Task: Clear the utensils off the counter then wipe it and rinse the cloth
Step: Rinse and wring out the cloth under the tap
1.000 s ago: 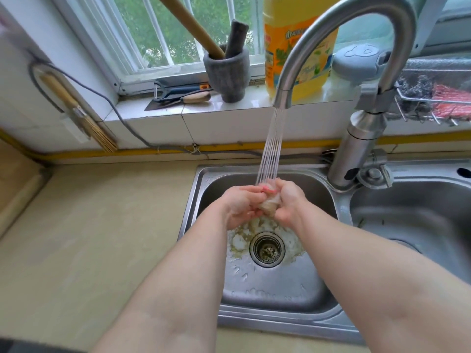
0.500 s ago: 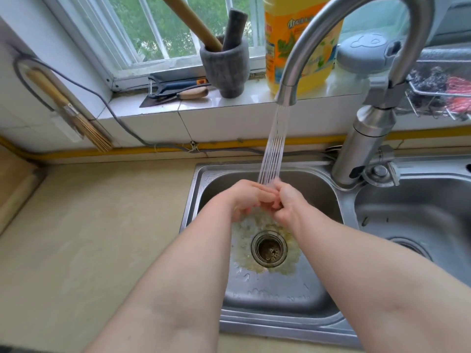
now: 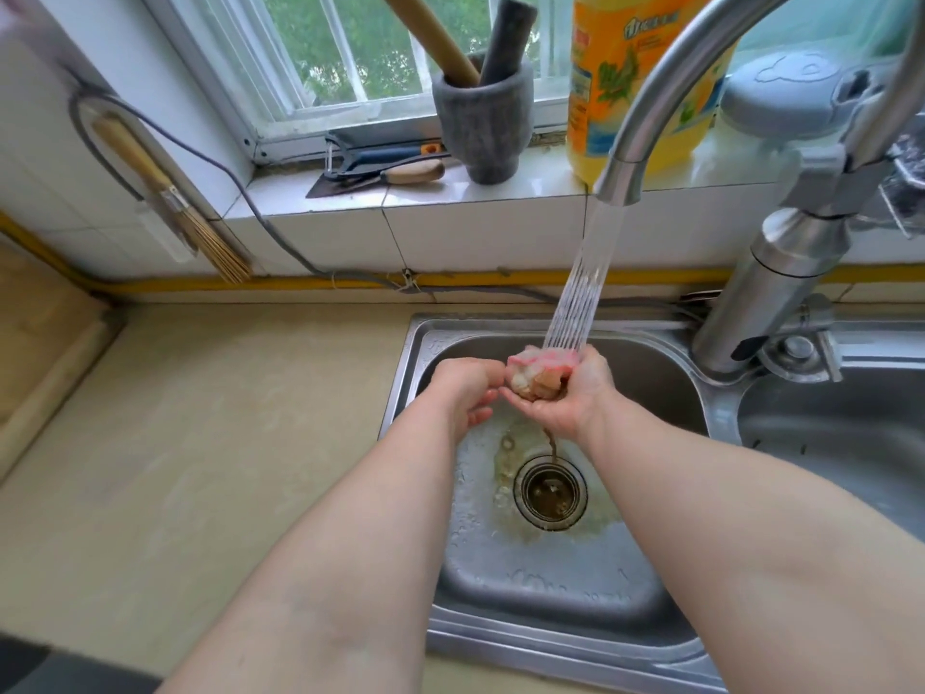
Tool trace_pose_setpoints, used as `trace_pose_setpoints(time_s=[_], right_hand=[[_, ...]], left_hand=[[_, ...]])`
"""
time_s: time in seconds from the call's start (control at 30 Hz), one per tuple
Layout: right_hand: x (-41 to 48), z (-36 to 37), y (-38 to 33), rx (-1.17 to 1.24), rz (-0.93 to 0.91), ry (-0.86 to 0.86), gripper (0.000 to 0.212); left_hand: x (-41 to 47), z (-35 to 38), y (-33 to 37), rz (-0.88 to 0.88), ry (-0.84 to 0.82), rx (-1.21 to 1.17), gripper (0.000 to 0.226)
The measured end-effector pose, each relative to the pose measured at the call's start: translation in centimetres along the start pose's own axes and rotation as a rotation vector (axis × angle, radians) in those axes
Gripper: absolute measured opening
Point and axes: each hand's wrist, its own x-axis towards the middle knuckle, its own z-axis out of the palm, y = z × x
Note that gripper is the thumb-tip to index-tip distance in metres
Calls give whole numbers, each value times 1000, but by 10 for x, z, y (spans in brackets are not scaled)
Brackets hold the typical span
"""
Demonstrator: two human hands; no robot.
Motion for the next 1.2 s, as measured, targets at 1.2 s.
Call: trace_pose_setpoints(time_s=[1.2], right_hand=[[-18,-15,-11,-342,-97,259,37]], left_hand=[[-20,7,-14,49,-26,236,23]])
